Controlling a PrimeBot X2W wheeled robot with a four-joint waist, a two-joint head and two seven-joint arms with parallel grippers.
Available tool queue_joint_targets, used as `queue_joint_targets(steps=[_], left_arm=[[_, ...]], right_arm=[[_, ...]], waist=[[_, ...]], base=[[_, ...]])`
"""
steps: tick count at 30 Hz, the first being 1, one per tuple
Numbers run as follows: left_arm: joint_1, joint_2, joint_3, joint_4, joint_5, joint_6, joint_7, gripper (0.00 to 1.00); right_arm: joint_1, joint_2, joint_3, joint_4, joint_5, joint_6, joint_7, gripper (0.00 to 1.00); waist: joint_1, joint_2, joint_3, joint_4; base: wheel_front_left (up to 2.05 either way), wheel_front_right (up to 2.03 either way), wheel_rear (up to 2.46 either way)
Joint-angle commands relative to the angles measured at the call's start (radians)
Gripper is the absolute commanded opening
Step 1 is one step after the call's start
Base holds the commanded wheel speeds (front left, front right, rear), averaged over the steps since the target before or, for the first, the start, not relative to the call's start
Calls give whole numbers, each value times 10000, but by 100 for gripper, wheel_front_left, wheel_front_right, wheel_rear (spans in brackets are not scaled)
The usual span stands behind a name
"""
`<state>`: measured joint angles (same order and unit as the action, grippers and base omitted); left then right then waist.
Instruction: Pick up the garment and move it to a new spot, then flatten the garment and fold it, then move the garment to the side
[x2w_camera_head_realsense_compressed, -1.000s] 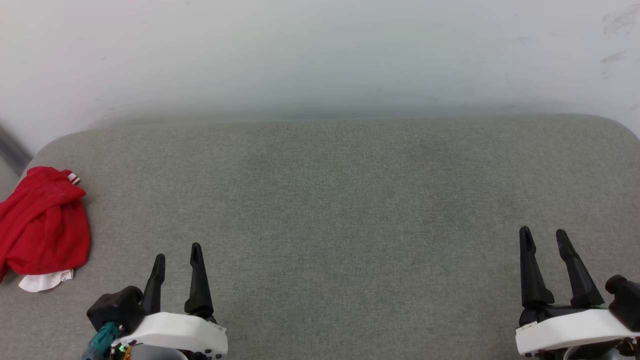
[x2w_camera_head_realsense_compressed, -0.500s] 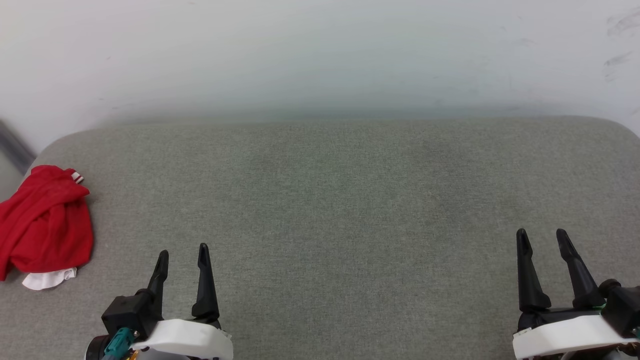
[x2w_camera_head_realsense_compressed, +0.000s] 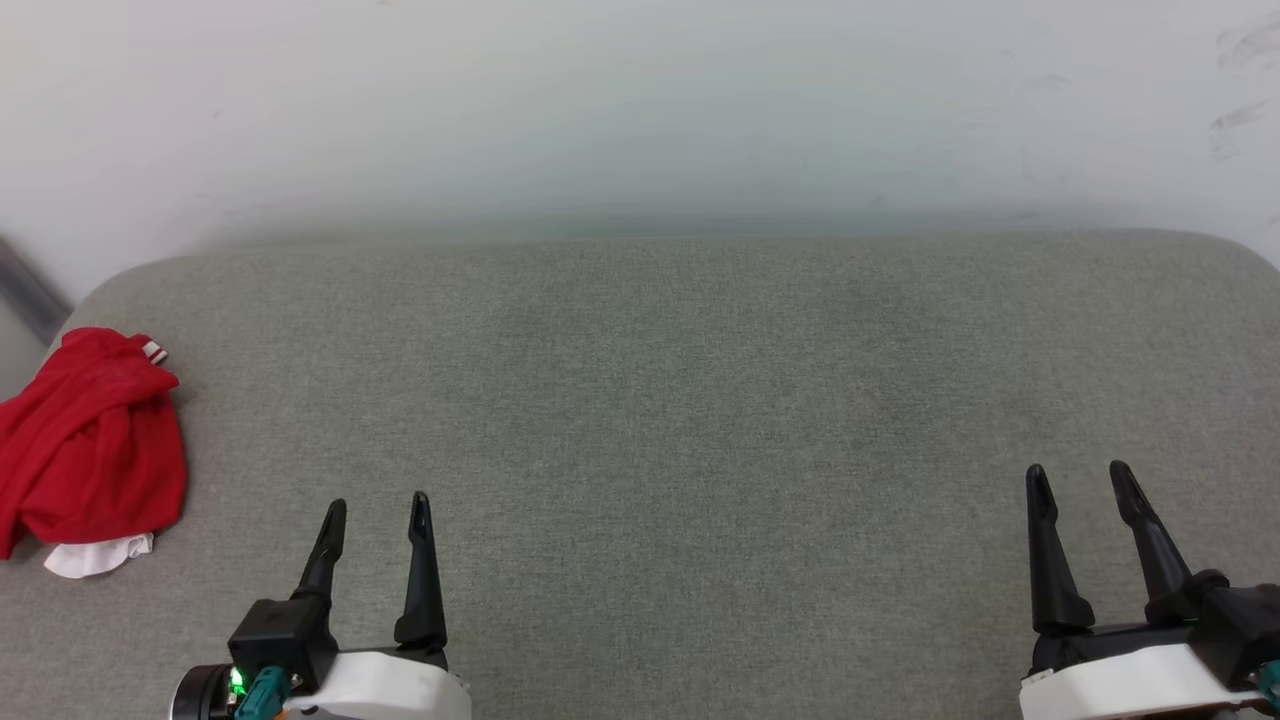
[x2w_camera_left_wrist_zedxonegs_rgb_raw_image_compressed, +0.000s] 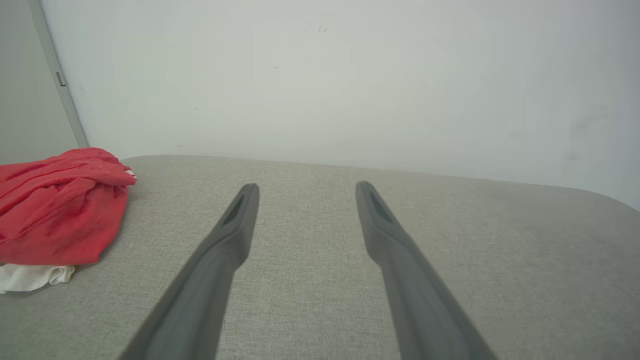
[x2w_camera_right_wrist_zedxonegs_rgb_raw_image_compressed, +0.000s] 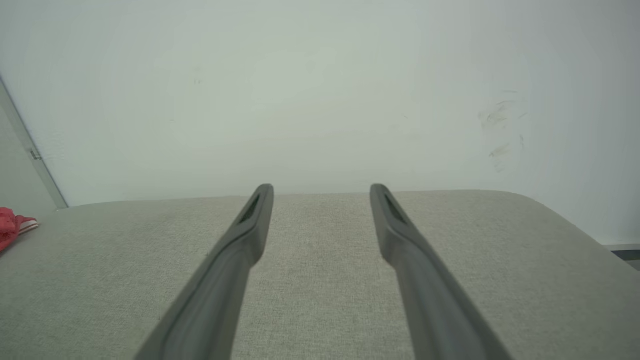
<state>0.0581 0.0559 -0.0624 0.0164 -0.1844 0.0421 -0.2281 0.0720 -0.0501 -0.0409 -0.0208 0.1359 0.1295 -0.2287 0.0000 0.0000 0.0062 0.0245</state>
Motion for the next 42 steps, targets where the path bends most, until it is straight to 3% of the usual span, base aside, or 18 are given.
queue_joint_targets(steps=[1,18,34,42], left_arm=[[73,-3,-5,-4,176,-62,-90,100],[255,-58,89,130,1153,-198,-400,100],[220,-60,140,252,862,-150,-377,100],[-36,-58,171,278,870,-60,-377,100]], right_arm=[[79,-3,31,-109,-175,19,-84,100],[341,-1,59,-154,-873,11,-390,100],[363,-1,41,-7,-354,12,-370,100],[411,0,42,-75,-526,12,-370,100]], waist=[[0,0,5,-2],[0,0,54,-8],[0,0,33,14],[0,0,51,636]], base=[[0,0,0],[0,0,0],[0,0,0],[0,0,0]])
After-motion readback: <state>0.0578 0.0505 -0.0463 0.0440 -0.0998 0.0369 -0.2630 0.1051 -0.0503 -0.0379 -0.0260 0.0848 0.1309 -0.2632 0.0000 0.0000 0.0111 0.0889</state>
